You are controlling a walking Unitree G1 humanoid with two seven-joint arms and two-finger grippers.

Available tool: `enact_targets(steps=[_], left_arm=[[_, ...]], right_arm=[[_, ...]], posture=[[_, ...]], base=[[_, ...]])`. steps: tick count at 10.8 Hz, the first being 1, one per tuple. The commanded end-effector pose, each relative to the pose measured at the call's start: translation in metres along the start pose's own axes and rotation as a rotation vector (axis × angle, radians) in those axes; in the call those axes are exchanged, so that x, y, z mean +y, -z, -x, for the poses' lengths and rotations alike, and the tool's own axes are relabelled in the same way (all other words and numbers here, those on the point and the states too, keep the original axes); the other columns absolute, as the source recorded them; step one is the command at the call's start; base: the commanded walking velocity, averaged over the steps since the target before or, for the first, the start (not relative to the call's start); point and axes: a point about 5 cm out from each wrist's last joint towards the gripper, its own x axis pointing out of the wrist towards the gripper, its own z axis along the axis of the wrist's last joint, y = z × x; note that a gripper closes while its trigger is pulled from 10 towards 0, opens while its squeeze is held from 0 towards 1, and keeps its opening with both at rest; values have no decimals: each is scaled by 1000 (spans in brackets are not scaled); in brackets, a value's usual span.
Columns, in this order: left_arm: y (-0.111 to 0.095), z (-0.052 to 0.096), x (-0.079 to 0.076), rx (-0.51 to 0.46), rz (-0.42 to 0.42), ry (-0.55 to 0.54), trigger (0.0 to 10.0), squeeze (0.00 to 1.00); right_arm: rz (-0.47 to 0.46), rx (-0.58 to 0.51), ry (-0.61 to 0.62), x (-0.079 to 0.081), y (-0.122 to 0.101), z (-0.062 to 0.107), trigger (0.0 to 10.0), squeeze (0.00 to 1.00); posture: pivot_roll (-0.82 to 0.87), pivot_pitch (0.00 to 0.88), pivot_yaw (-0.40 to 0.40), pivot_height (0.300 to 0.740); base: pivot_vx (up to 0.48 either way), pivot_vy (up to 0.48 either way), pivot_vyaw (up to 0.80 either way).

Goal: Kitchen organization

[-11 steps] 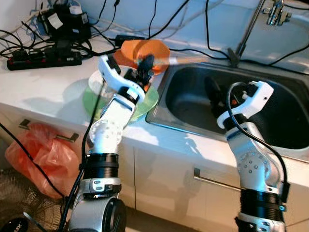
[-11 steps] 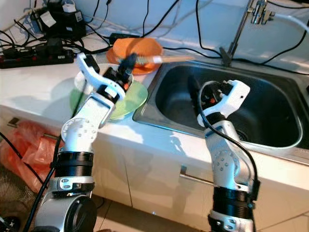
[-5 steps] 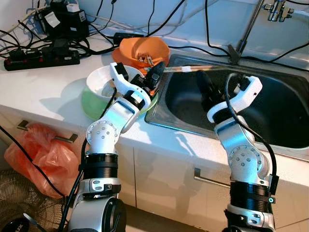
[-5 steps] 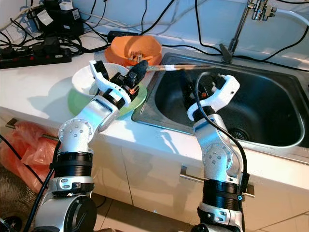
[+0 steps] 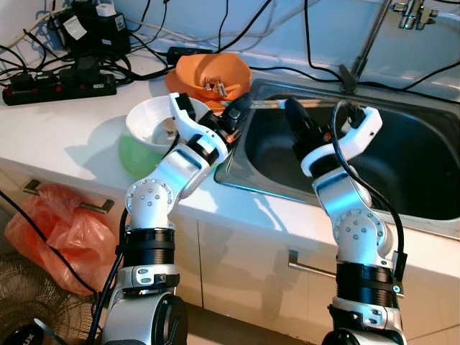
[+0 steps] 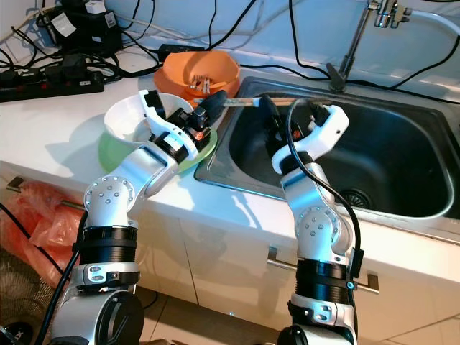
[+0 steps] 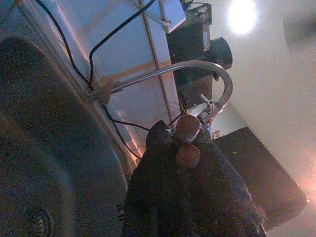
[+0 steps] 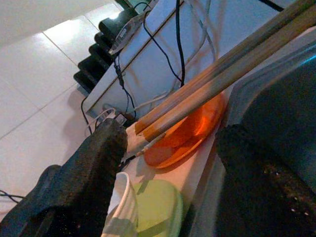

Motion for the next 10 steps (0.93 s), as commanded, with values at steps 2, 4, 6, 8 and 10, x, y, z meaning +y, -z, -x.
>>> enact_targets(steps=[2,4,6,8,10], left_arm=[[25,-8,-8,50,96,54,0,0],[26,-8,-10,62,110,69,0,0],[26,-8,-11,65,112,74,0,0],[24,-8,-10,55,111,56,0,0],[24,-8,-8,54,112,37,8275,0]], right_arm=[[-33,-19,-50,10,-3,-11,10000,0],[-75,-25,-71,12,-2,-15,2118,0],[-131,-44,-80,13,-4,-18,0,0],[-148,-65,-76,13,-9,-19,0,0],[-163,-85,-66,12,-13,-20,0,0]], posture=[[83,46,-21,740],[86,45,-22,740],[86,45,-22,740],[82,49,-20,740],[79,49,-23,740]], base=[[0,0,0],[0,0,0],[0,0,0],[0,0,0],[0,0,0]])
